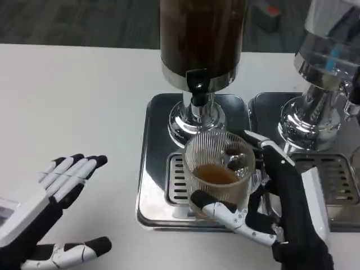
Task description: Grasp the cup under the faucet to collect the drink, then remove the cup.
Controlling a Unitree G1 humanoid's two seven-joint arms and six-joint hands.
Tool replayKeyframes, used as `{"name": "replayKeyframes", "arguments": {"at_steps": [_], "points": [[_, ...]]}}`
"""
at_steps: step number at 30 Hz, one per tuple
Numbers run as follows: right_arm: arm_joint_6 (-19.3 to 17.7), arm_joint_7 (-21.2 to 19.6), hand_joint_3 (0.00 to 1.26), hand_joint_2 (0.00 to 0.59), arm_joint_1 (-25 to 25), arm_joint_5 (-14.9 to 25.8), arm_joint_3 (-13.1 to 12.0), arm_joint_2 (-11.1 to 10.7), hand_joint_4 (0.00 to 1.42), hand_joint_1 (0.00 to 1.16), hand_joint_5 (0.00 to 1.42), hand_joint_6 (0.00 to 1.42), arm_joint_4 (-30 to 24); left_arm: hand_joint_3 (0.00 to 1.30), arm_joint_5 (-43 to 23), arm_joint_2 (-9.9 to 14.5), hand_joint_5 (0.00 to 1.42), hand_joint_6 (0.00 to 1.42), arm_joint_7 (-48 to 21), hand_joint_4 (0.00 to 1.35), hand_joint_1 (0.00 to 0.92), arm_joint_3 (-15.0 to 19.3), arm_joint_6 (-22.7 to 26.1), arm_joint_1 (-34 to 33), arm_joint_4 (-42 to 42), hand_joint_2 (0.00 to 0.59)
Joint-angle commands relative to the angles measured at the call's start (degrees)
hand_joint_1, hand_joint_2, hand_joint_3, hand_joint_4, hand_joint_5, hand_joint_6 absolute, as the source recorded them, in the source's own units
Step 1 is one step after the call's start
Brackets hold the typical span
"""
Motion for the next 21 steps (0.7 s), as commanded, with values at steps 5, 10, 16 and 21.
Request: {"name": "replayKeyframes", "arguments": {"at_steps": [5, 10, 16, 21], "points": [[-2.3, 2.2, 0.41, 0.234, 3.2, 0.8, 1.3, -0.7, 0.6, 0.97, 0.82, 1.2, -6.0, 0.0, 2.7, -0.6, 0.0, 0.0, 4.1, 0.0, 0.0, 0.9, 2.3, 4.7, -5.1, 0.165], [-2.7, 2.0, 0.41, 0.238, 4.6, 0.4, 1.8, -0.5, 0.61, 0.97, 0.83, 1.22, -7.3, 0.0, 2.6, -0.7, 0.0, 0.0, 5.5, 0.0, 0.0, 1.9, 4.1, 5.8, -5.9, 0.165], [-2.7, 2.0, 0.41, 0.243, 4.8, 0.7, 2.0, -0.3, 0.61, 0.96, 0.83, 1.22, -6.8, 0.0, 1.7, -0.9, 0.0, 0.0, 5.2, 0.0, 0.0, 1.5, 5.0, 5.9, -5.4, 0.165], [-2.6, 1.9, 0.42, 0.244, 4.9, 0.6, 1.9, -0.2, 0.61, 0.96, 0.83, 1.22, -6.9, 0.0, 1.7, -1.8, 0.0, 0.0, 5.2, 0.0, 0.0, 1.2, 5.9, 6.7, -6.2, 0.165]]}}
